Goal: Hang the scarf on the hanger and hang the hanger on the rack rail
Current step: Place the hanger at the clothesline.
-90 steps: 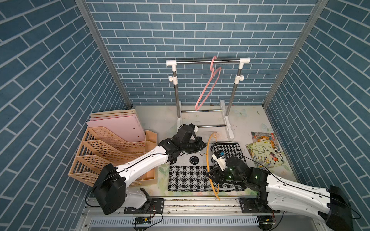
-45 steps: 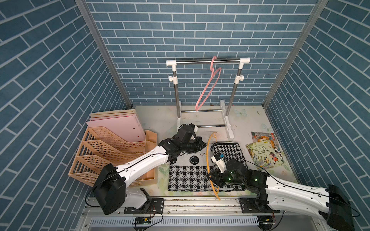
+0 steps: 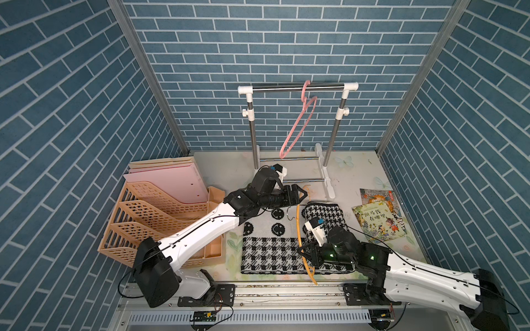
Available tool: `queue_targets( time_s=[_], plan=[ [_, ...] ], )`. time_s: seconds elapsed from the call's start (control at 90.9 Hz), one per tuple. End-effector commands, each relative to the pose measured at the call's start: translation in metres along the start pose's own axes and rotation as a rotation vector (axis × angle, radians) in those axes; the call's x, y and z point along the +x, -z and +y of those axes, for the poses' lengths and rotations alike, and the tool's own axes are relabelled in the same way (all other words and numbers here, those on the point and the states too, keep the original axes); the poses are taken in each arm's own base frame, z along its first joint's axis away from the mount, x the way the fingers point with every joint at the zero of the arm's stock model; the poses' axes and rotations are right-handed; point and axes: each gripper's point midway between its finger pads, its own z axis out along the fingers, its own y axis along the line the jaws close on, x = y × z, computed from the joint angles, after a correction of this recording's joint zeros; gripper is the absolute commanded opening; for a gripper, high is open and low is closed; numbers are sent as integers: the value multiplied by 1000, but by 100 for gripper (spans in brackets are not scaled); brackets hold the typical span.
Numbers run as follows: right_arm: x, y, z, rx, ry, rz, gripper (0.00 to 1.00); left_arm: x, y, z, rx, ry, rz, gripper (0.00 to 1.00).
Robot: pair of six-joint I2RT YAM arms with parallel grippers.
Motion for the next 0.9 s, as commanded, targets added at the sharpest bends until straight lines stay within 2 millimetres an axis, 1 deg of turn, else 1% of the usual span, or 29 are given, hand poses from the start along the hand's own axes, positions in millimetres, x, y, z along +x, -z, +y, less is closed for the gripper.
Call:
queue_targets(
  time_s=[0.0, 0.077, 0.176, 0.22, 0.297, 0.385, 0.495, 0.594, 0.671, 0.759, 0.814, 0.891],
  plan=[
    [-39, 29, 50, -125, 47, -104, 0, -35, 46, -39, 42, -111, -126, 90],
    [-53, 42, 67, -158, 47, -131, 0, -56, 76, -57, 60, -130, -199, 92],
    [-73, 59, 90, -218, 36, -177, 0, -75, 113, -68, 66, -137, -280, 93],
    [-81, 67, 99, -244, 28, -200, 0, -81, 128, -69, 62, -139, -317, 93],
    [-96, 81, 114, -294, 20, -246, 0, -87, 150, -65, 38, -143, -359, 93],
    [-114, 96, 129, -337, 17, -291, 0, -89, 166, -54, -9, -139, -386, 93],
    [-140, 115, 141, -373, 5, -346, 0, -88, 173, -37, -72, -130, -397, 93],
    [-166, 130, 146, -399, -13, -374, 0, -84, 171, -24, -101, -119, -392, 93],
    [-186, 138, 146, -404, -20, -388, 0, -80, 169, -14, -120, -114, -388, 93],
    [-206, 139, 138, -409, -58, -371, 0, -75, 164, -3, -136, -106, -378, 93],
    [-219, 140, 138, -441, -72, -359, 0, -72, 161, 2, -143, -104, -367, 92],
    [-239, 149, 138, -467, -78, -371, 0, -69, 157, 8, -149, -101, -356, 92]
  ],
)
